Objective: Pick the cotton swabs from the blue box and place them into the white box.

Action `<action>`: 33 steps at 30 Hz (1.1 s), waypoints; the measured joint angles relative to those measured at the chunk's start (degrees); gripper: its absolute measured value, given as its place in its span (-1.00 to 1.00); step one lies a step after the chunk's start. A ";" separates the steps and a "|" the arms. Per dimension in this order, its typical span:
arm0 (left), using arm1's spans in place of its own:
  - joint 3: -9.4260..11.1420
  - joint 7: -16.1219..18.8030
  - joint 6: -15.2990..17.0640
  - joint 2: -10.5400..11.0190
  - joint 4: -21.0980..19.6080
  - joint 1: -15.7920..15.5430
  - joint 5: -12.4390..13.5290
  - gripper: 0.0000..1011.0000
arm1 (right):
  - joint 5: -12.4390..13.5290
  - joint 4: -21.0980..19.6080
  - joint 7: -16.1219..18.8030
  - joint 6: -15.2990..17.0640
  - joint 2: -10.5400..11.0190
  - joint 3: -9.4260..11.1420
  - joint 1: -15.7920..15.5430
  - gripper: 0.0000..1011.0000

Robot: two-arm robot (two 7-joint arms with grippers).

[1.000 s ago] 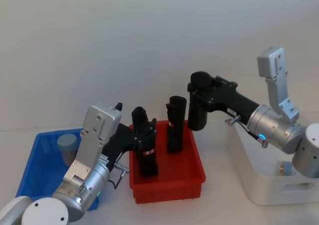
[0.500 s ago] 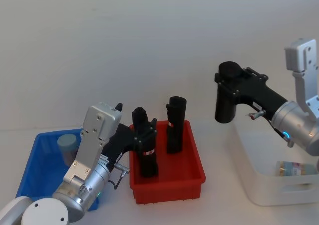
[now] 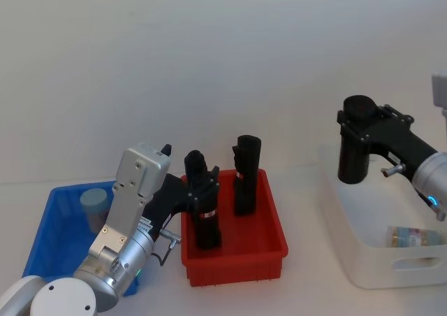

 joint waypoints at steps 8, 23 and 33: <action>0.00 0.00 0.00 0.00 0.00 0.00 0.00 0.99 | 1.31 -0.53 -1.07 1.36 1.33 0.83 -2.21 0.08; 0.00 0.00 0.00 0.00 0.00 0.00 0.00 0.99 | 2.52 1.13 -1.11 2.01 2.03 1.18 -4.01 0.08; 0.00 0.00 0.00 0.00 0.00 0.00 0.00 0.99 | 2.69 2.07 -0.75 1.88 2.12 1.24 -4.27 0.53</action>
